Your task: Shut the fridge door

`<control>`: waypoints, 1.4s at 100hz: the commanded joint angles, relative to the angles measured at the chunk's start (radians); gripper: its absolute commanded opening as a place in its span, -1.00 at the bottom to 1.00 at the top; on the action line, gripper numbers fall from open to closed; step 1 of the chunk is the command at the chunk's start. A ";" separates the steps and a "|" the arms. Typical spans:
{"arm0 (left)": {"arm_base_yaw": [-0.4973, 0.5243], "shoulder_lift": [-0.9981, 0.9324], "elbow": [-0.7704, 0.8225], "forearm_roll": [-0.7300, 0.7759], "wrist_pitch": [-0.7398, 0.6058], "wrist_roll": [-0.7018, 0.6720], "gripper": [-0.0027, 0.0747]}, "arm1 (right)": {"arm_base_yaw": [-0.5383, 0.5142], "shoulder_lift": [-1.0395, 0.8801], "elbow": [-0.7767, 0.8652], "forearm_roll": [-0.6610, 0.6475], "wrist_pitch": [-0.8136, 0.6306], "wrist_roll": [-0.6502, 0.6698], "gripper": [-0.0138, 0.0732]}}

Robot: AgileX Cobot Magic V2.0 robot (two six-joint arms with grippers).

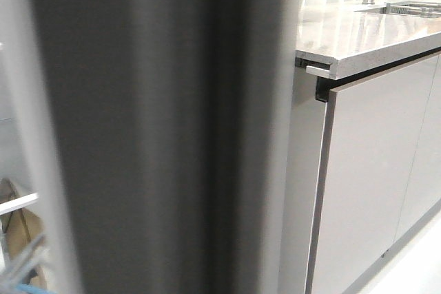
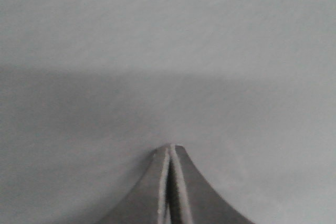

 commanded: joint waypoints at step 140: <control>-0.003 -0.020 0.035 -0.006 -0.072 -0.005 -0.98 | 0.054 0.719 -0.456 0.106 -0.227 -0.132 -0.78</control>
